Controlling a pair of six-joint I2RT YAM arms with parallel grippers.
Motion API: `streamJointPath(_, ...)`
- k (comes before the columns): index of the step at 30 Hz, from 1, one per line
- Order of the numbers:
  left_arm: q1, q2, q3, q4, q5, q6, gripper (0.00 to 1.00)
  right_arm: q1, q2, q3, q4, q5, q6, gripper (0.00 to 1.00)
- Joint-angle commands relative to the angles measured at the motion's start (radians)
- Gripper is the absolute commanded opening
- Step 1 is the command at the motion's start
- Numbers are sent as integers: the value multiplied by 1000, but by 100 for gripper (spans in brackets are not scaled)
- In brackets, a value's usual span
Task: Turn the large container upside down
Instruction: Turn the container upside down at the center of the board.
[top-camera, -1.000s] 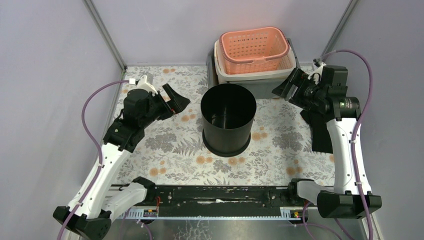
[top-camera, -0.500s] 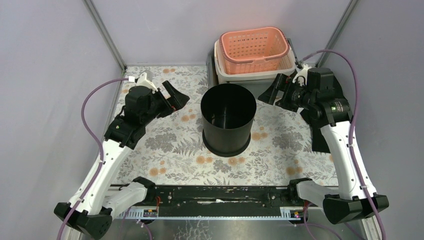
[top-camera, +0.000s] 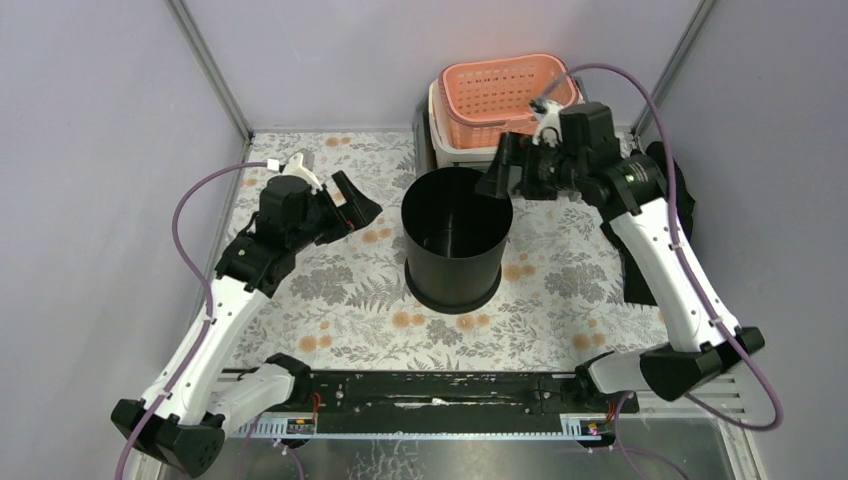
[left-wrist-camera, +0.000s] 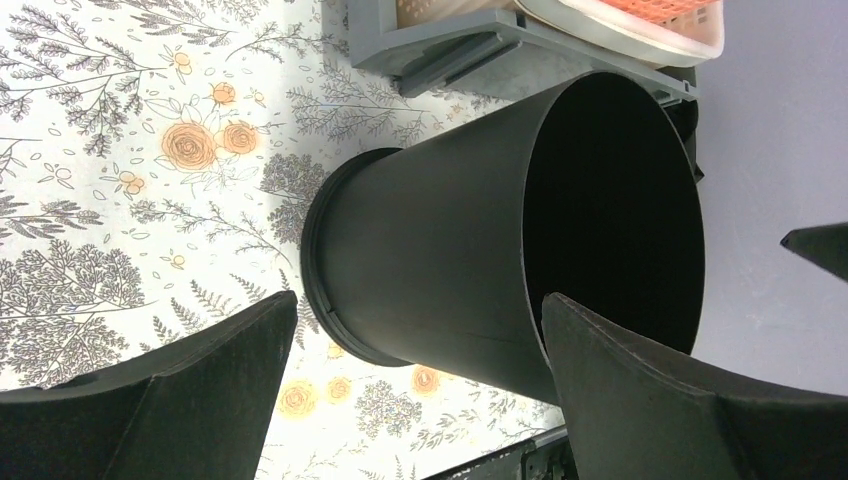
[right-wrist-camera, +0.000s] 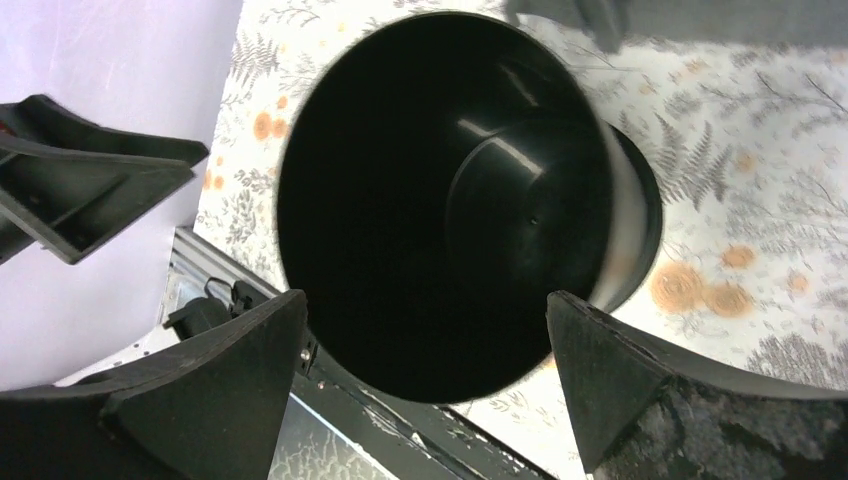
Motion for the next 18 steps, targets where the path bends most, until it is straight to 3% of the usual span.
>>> streamJointPath(1, -6, -77, -21, 3, 12, 33, 100, 143, 94, 190, -87, 113, -43, 96)
streamJointPath(8, -6, -106, -57, -9, -12, 46, 100, 331, 227, 328, -230, 277, -64, 90)
streamJointPath(18, -7, -111, -88, -17, -27, 48, 100, 459, 316, 308, -255, 388, -43, 83)
